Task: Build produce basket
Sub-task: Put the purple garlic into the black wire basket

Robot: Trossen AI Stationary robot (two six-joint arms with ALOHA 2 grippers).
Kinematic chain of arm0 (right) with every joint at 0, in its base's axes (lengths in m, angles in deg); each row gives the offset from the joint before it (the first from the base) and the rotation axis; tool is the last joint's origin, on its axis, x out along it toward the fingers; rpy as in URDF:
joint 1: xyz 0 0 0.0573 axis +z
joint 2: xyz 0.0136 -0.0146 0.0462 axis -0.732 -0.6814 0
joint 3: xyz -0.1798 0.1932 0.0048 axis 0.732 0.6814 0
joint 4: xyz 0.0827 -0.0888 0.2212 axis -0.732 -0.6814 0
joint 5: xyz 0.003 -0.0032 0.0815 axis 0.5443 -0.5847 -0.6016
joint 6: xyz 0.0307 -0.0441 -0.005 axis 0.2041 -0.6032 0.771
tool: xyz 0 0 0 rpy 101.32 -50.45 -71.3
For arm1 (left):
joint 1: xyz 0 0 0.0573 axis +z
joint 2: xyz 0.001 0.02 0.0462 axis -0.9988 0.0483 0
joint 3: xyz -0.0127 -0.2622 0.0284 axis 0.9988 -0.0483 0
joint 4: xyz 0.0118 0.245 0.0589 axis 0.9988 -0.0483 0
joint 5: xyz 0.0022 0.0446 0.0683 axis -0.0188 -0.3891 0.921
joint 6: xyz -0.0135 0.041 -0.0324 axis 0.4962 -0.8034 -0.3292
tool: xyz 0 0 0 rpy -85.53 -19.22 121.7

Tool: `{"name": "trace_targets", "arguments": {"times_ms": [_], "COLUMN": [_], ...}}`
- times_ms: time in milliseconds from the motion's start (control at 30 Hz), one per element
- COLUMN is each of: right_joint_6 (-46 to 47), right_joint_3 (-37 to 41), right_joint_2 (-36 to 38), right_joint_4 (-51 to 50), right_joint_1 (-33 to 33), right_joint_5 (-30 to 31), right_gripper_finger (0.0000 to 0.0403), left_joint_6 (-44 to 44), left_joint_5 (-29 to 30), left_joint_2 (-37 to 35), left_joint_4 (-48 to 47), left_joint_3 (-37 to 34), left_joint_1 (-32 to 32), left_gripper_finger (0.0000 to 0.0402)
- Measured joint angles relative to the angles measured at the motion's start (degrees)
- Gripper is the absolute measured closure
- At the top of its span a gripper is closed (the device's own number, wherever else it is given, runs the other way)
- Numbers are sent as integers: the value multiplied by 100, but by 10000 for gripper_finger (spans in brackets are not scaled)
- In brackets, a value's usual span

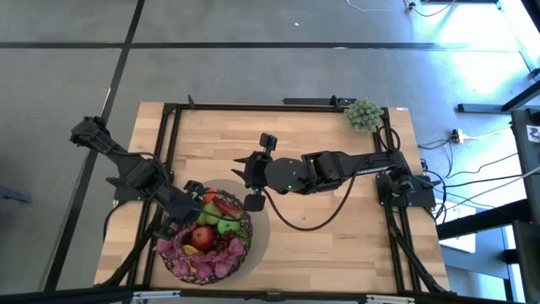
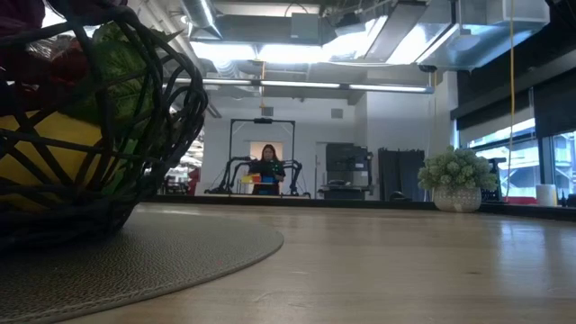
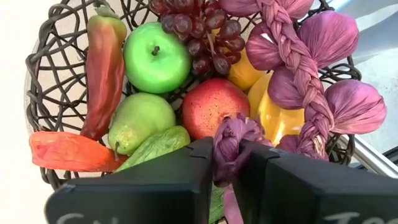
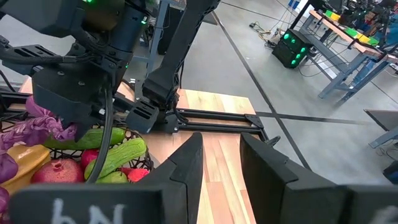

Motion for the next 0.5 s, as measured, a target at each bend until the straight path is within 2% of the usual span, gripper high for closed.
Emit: {"name": "trace_targets", "arguments": {"times_ms": [333,500], "right_joint_6": [-4,-129], "right_joint_3": [0,1], "right_joint_2": [0,0], "right_joint_4": [-24,-44], "right_joint_1": [1,1], "right_joint_5": [0,0], "right_gripper_finger": [302,302], "left_joint_6": [0,3], "left_joint_5": [2,1], "left_joint_2": [-4,-16], "left_joint_4": [-9,-20], "left_joint_3": [0,0], "left_joint_1": [0,0], "left_gripper_finger": [312,302]}}
